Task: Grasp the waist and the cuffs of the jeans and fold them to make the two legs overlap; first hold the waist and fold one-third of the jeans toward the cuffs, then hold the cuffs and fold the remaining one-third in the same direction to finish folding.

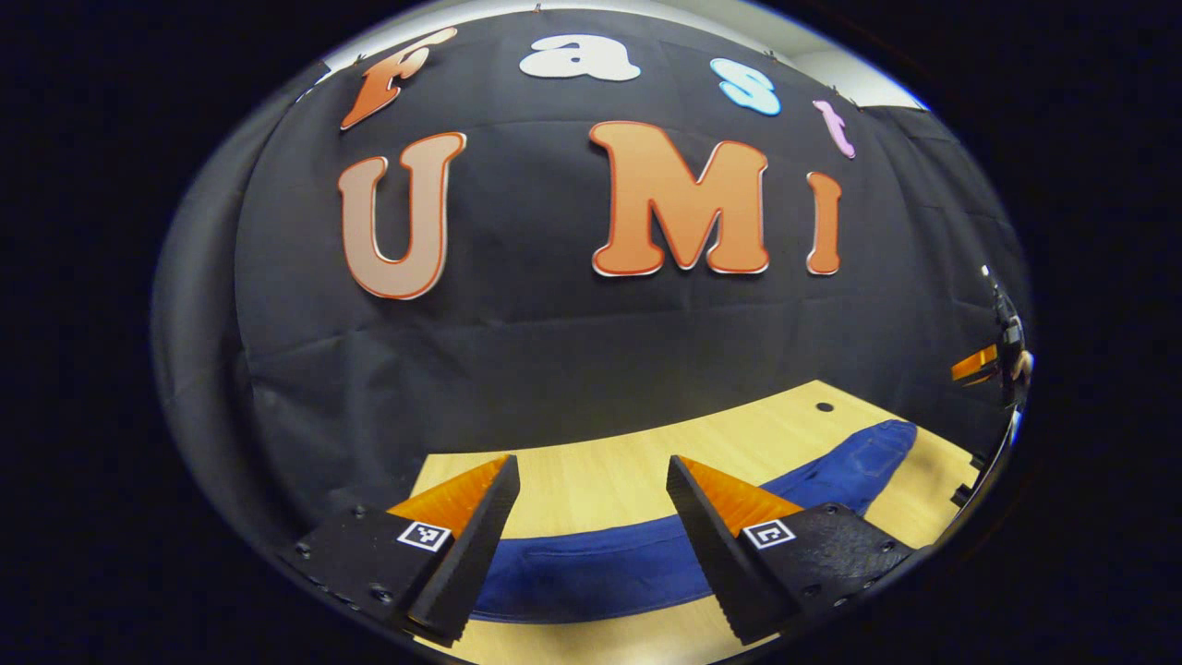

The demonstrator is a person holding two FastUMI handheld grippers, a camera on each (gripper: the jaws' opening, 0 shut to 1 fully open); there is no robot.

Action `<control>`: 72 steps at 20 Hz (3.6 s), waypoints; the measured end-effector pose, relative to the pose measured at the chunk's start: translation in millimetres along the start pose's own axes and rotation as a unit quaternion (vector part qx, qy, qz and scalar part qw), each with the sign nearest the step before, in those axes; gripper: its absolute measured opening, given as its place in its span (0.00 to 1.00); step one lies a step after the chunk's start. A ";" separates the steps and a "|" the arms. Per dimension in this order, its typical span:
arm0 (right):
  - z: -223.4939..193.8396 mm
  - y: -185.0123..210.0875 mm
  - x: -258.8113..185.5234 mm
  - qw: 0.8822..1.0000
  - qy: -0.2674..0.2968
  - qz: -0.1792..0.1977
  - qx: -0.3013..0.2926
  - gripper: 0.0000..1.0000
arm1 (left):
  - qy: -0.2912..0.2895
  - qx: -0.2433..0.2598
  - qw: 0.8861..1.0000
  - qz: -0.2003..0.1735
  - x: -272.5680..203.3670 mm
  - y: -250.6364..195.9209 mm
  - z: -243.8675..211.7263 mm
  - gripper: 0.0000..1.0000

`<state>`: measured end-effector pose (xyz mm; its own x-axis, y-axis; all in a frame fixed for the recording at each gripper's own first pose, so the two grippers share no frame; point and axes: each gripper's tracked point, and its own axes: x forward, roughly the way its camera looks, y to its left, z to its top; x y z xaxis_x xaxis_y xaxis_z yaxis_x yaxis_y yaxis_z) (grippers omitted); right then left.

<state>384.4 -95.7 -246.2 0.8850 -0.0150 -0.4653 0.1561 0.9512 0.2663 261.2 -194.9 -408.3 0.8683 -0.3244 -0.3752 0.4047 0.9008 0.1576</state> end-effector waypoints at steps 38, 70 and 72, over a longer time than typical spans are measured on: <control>-37.0 -31.3 160.9 0.952 0.059 0.001 0.299 0.20 | 0.035 -0.078 0.984 0.156 -105.2 55.2 -53.0 0.99; -2.2 77.2 146.0 0.971 0.004 -0.043 0.235 0.05 | 0.103 -0.021 0.991 0.078 -7.4 115.6 -54.7 0.99; 15.7 125.0 130.6 0.978 -0.009 -0.012 0.209 0.05 | 0.098 -0.029 0.992 0.073 -8.0 126.4 -56.1 0.99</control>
<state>526.4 16.4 -260.4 0.8856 -0.0442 -0.4623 0.3392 0.7416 0.5788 289.3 -62.2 -436.7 0.8413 -0.1315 -0.5243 0.2565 0.9509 0.1731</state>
